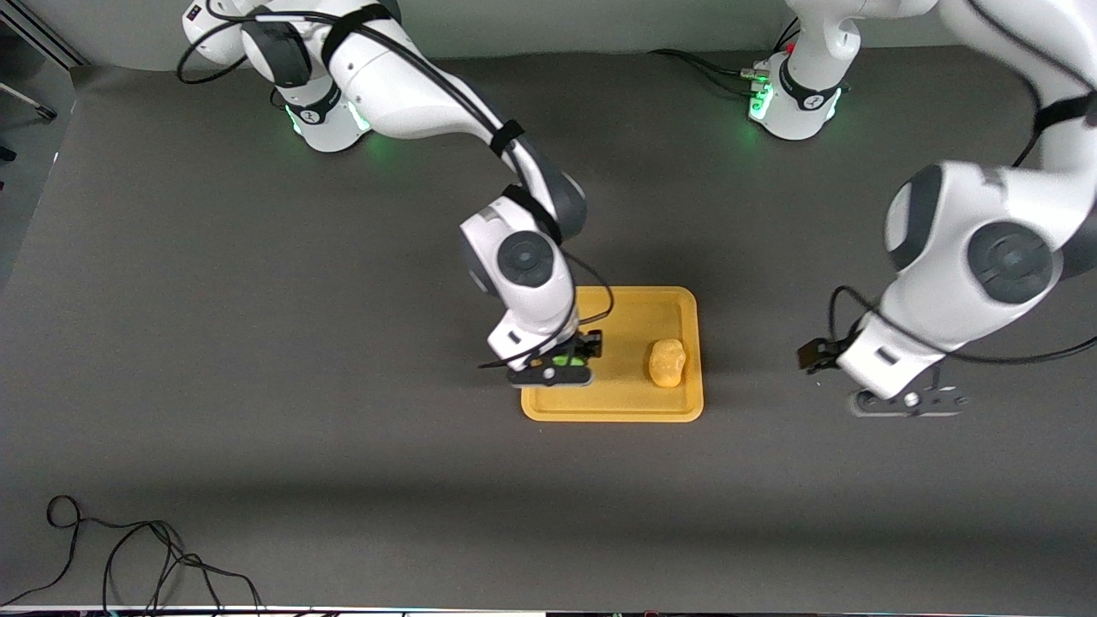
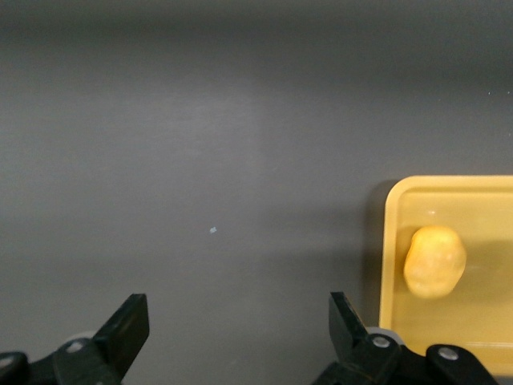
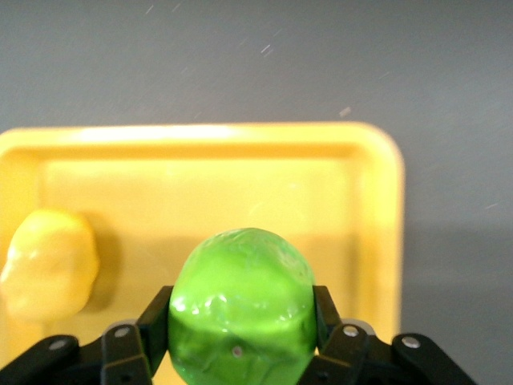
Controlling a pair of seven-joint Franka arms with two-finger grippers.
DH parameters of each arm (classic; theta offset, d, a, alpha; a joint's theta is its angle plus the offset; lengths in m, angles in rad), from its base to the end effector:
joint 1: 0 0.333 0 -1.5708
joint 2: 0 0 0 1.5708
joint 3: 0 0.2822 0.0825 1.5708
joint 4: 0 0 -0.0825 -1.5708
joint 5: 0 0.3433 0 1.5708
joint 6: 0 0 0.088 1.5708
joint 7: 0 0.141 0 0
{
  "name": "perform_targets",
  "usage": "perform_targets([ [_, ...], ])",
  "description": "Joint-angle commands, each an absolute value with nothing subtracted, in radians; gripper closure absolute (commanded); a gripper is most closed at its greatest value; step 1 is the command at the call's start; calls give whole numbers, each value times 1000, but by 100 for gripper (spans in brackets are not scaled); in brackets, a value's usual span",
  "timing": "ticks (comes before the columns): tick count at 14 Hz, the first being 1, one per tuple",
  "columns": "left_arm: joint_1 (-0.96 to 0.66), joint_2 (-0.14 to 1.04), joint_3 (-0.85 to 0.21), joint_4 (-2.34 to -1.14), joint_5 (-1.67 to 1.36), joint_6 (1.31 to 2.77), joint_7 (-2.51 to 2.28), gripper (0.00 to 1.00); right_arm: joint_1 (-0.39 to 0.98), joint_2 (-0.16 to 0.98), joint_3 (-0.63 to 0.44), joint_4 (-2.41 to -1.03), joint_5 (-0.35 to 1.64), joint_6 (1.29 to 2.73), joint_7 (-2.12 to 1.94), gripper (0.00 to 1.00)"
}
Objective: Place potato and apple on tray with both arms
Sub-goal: 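Release the potato on the tray while the right gripper carries the apple over, then lower the apple onto the tray and open the right gripper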
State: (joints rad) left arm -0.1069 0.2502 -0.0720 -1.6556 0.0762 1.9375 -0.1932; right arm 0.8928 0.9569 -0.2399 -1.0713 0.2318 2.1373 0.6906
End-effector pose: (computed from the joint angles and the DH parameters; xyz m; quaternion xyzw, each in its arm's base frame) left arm 0.5860 -0.0954 0.4134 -0.9995 0.0047 -0.0209 0.0234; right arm 0.5335 0.4950 0.2304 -0.9976 0.0187 -0.0470 0.0467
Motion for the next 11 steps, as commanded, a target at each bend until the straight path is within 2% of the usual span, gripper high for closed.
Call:
perform_targets([
  [1, -97, 79, -78, -1796, 71, 1941, -170, 0, 903, 1025, -250, -985, 215, 2137, 742, 54],
  [7, -29, 18, -78, -1790, 69, 1862, -103, 0, 925, 1068, -239, -988, 213, 2175, 742, 53],
  [11, 43, -5, -78, -1755, 20, 1781, -20, 0, 928, 1077, -238, -996, 215, 2187, 744, 44],
])
